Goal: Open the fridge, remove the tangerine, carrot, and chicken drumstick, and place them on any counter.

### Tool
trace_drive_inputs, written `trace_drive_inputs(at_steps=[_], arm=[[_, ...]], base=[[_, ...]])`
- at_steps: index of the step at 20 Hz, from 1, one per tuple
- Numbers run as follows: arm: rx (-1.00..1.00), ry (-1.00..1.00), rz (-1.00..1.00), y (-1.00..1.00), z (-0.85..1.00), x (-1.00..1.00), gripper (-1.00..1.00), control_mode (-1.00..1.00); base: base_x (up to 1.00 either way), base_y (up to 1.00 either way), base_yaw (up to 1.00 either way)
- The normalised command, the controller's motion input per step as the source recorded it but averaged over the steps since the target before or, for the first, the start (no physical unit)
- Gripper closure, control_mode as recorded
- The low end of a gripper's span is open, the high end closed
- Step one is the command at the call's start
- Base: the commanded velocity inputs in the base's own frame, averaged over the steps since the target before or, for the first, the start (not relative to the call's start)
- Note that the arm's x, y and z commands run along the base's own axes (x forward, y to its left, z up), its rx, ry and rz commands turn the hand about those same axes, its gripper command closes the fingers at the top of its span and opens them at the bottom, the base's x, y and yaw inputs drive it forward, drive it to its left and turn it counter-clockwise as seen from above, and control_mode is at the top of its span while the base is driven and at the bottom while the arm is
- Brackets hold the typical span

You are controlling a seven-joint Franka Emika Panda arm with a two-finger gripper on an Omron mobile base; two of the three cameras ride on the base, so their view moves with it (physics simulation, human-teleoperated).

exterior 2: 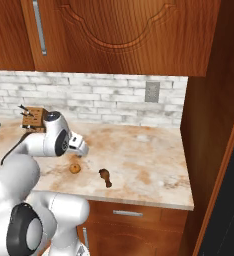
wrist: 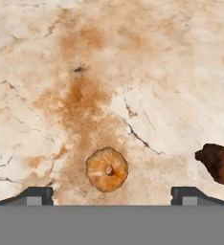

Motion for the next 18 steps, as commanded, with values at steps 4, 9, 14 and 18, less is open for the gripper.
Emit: trace_drive_inputs(at_steps=[4, 9, 14, 18], arm=[[-0.05, -0.13, 0.0, -0.24, 0.98, -0.77, -1.0, -1.0], [0.0, -0.03, 0.0, -0.29, 1.0, -0.79, -1.0, -1.0], [0.0, 0.0, 0.0, -0.19, 1.0, -0.75, -1.0, -1.0], [0.0, 0.0, 0.01, -0.08, 1.0, -0.67, -1.0, -1.0]], base=[[0.0, 0.0, 0.0], [0.0, 0.0, 0.0], [0.0, 0.0, 0.0], [0.0, 0.0, 0.0]])
